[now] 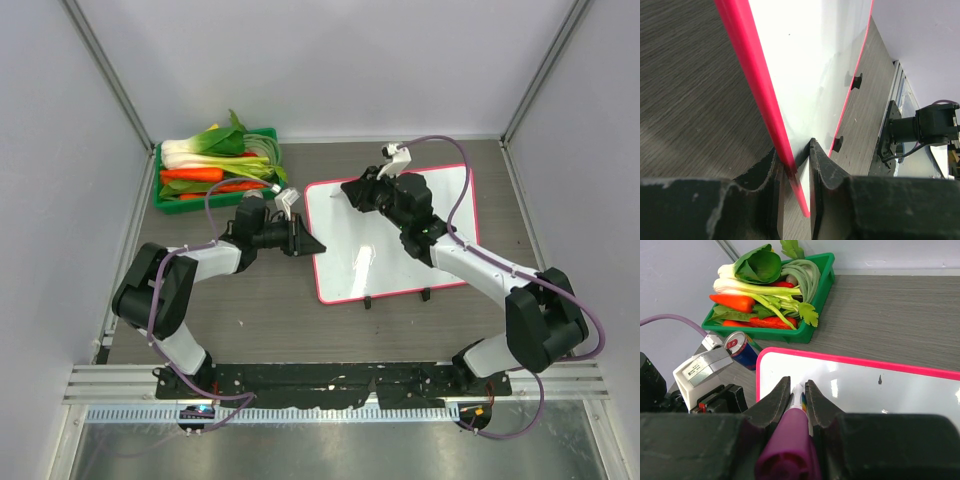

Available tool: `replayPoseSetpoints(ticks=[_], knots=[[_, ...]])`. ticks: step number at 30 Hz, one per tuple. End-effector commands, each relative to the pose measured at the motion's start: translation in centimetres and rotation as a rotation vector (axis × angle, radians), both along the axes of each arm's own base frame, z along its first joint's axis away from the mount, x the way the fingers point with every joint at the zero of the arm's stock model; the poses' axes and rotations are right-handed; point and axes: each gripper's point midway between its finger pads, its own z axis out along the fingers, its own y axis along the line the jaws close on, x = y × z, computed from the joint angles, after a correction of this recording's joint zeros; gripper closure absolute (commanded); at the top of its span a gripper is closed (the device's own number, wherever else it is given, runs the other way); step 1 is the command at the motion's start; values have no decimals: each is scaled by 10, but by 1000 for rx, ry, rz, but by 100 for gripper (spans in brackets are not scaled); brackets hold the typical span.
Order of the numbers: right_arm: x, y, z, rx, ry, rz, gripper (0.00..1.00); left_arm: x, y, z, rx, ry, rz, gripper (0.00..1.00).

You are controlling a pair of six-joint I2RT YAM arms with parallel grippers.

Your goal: Write a sentence on the whiteboard

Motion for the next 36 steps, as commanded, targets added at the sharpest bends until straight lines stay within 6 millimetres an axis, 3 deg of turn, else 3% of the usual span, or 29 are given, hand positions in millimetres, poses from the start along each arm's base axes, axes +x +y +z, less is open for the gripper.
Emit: replayPoseSetpoints(ticks=[1, 25, 36], knots=[[4, -2, 8, 3, -29, -18, 99, -6, 4, -28, 101, -19, -18, 100], [-28, -12, -19, -18, 32, 17, 99, -8, 1, -30, 100, -11, -32, 100], [-12, -16, -11, -25, 10, -45, 98, -8, 0, -30, 104, -16, -37, 100]])
